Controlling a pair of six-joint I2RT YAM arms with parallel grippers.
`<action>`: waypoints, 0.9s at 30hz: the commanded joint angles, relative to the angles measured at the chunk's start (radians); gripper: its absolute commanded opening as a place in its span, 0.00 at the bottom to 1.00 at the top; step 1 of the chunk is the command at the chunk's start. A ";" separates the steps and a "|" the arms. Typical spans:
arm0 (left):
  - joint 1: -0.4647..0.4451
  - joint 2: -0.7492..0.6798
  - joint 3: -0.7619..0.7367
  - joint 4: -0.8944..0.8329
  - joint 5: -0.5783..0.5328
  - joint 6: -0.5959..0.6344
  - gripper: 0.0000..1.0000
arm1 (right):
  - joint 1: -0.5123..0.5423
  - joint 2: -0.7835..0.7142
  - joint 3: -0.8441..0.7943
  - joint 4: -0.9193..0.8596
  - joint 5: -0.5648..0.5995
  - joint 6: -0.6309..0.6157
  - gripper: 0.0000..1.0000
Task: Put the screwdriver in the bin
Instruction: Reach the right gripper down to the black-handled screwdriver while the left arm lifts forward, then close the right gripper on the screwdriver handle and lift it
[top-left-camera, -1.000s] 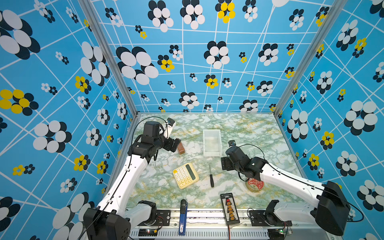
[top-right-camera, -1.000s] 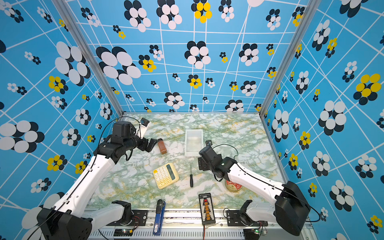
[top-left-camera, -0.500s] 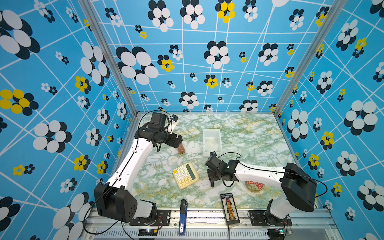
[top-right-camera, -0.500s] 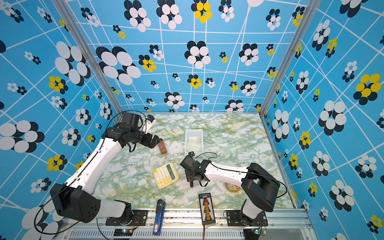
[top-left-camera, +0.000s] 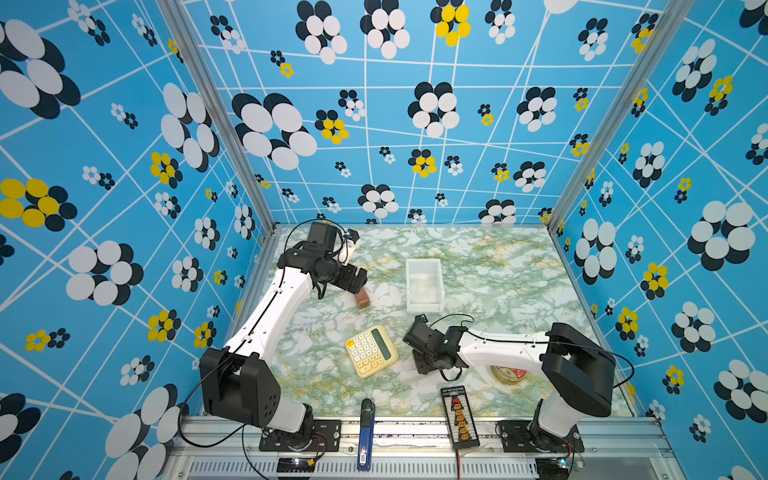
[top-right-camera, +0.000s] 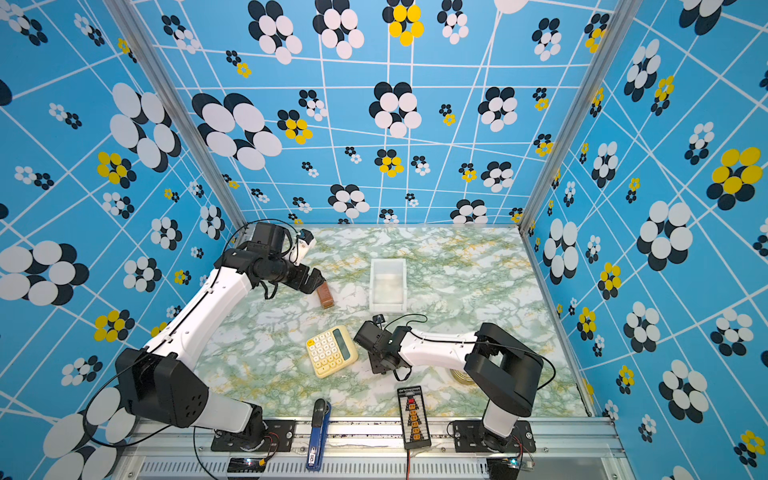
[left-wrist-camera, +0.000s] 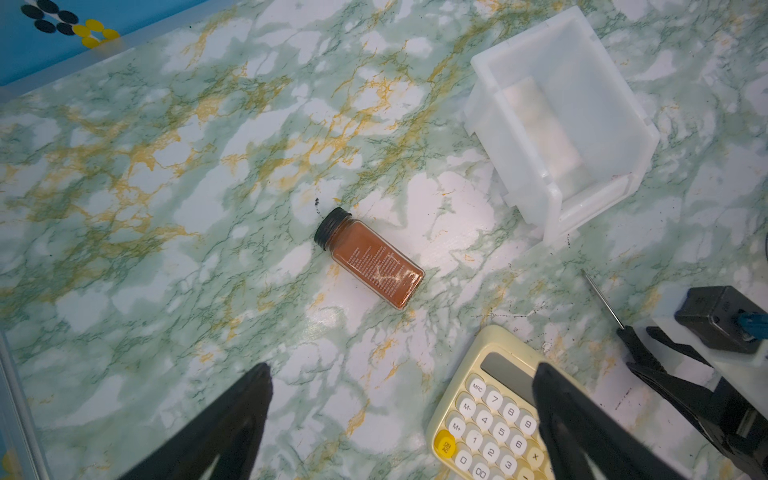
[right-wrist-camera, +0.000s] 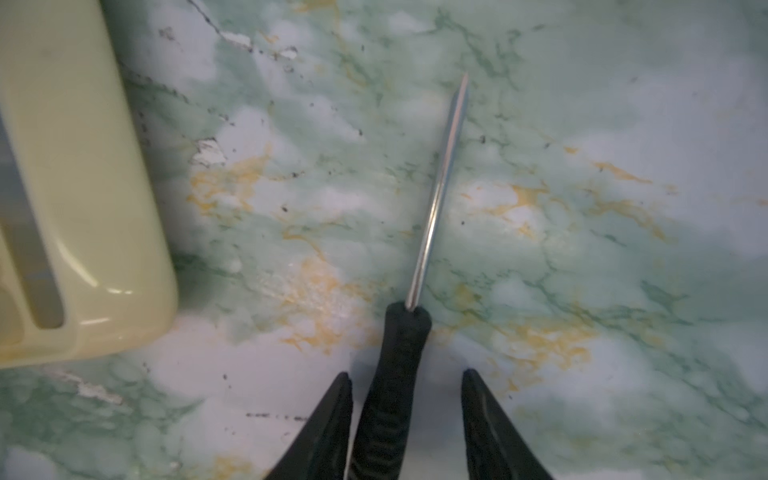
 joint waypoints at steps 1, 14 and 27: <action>-0.009 0.011 0.034 -0.006 0.022 -0.005 0.99 | 0.018 0.053 0.007 -0.036 -0.011 0.026 0.42; -0.023 0.024 0.035 -0.024 -0.012 0.006 0.99 | 0.053 0.094 0.017 -0.090 0.077 0.028 0.21; -0.038 0.026 0.074 -0.014 -0.041 0.022 0.99 | 0.054 0.013 -0.035 -0.043 0.099 0.011 0.13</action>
